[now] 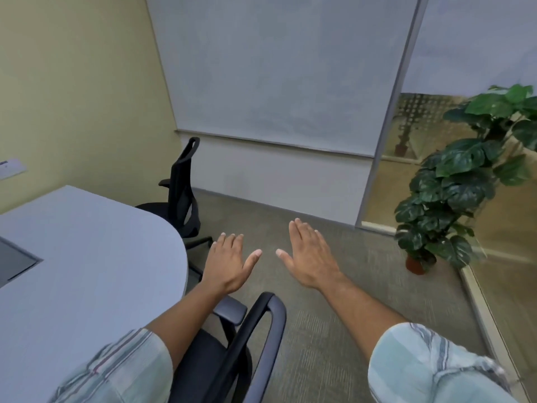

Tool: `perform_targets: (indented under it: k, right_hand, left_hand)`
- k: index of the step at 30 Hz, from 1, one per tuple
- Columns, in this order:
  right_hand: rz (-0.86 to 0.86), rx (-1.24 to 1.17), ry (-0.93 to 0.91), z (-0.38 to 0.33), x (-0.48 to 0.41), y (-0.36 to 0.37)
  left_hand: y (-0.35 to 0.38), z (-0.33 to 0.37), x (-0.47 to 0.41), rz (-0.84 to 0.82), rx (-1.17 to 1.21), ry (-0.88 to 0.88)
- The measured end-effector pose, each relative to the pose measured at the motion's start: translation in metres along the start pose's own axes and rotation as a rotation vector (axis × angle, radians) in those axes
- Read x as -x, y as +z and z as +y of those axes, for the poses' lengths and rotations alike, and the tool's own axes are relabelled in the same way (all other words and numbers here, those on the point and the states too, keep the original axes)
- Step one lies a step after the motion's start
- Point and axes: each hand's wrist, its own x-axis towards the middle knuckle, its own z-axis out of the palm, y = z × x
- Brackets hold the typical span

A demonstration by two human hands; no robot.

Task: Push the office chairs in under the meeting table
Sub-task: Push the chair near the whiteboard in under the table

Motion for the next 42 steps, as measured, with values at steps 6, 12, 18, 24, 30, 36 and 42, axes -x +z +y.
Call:
perform_targets:
  k: [6, 12, 18, 24, 30, 36, 42]
  right_hand:
    - [0.014, -0.02, -0.084, 0.051, -0.069, 0.013]
    - [-0.003, -0.041, -0.196, 0.08, -0.172, 0.047]
    - [-0.068, -0.056, -0.314, 0.085, -0.28, 0.078]
    - [-0.072, -0.099, -0.378, 0.079, -0.37, 0.094]
    - [-0.102, -0.136, -0.463, 0.064, -0.448, 0.127]
    - [-0.133, -0.124, -0.554, 0.051, -0.529, 0.15]
    - [-0.094, -0.131, -0.7, 0.041, -0.622, 0.155]
  left_hand:
    - [0.015, 0.018, -0.061, 0.021, -0.037, -0.092]
    - [0.033, -0.002, -0.133, 0.059, -0.047, -0.196]
    - [0.051, -0.039, -0.204, 0.039, -0.062, -0.328]
    - [0.056, -0.068, -0.258, 0.063, -0.078, -0.422]
    - [0.061, -0.105, -0.293, 0.123, -0.052, -0.561]
    - [0.058, -0.138, -0.331, 0.17, -0.11, -0.67]
    - [0.04, -0.16, -0.394, 0.227, -0.141, -0.807]
